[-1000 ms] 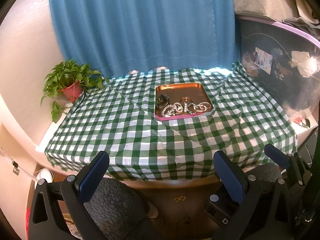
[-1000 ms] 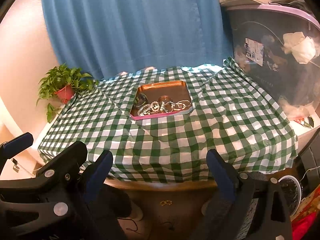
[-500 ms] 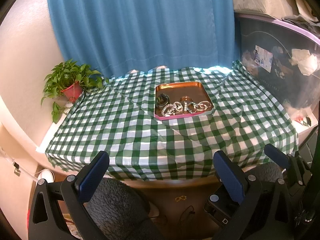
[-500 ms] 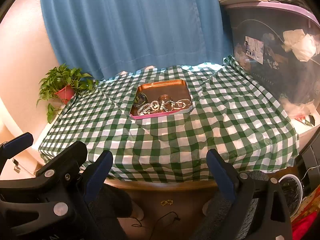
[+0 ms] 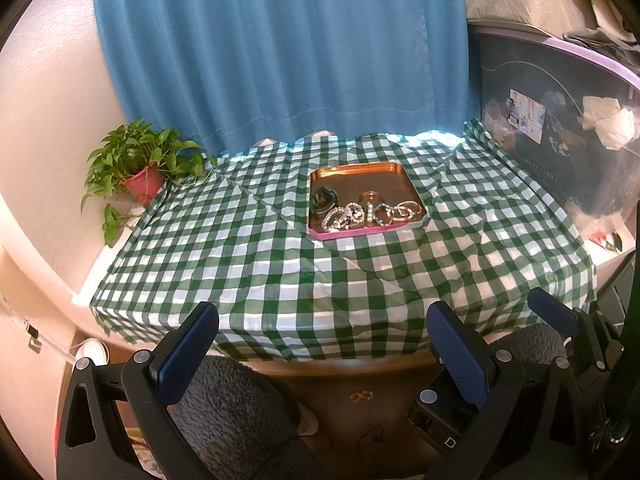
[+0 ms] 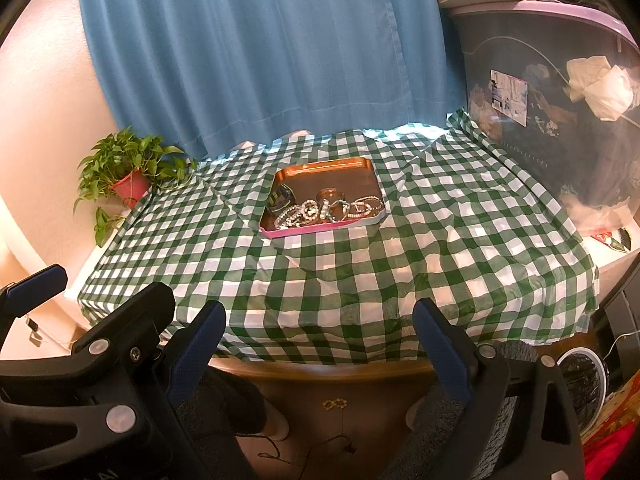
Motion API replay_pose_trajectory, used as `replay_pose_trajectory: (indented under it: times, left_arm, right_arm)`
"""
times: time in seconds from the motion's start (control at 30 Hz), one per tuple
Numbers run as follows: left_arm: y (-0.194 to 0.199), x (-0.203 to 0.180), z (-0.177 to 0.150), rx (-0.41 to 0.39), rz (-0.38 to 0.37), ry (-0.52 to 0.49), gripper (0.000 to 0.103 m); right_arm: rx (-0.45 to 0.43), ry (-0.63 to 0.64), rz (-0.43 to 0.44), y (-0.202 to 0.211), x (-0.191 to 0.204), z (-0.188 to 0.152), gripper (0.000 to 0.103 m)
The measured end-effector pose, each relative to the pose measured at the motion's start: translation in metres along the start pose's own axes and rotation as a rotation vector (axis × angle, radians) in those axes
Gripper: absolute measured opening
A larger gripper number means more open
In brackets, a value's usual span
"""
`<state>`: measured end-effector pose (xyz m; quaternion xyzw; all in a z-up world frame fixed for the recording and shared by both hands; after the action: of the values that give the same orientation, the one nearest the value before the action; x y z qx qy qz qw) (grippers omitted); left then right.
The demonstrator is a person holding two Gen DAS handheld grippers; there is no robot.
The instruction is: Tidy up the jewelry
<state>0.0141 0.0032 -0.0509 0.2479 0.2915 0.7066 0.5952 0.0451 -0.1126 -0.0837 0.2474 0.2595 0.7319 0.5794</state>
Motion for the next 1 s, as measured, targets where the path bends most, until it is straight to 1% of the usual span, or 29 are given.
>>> replay_pose_trajectory:
  times: [0.43, 0.73, 1.0]
  left_arm:
    - [0.0, -0.003, 0.001, 0.001, 0.001, -0.001, 0.103]
    - [-0.001, 0.007, -0.002, 0.004, 0.007, 0.007, 0.103]
    - [-0.002, 0.008, -0.003, 0.009, 0.01, 0.005, 0.103]
  right_arm:
    - [-0.001, 0.0, 0.0, 0.0, 0.001, 0.0, 0.094]
    - [-0.002, 0.002, -0.003, -0.001, 0.003, -0.001, 0.094]
    - [0.0, 0.001, 0.001, -0.001, 0.004, -0.002, 0.094]
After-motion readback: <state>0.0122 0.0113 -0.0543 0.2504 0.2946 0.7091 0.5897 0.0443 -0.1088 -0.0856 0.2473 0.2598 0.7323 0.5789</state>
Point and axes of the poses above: each gripper's, at about its wrist camera, not at the fingertips, and y roughly against the way its jaws point, x to its left, z to its top, the point moved 7 cm from there along -y, roughly the way its jaws point, and after that the axes turned 7 degrees about y, right-handed, at the moved point
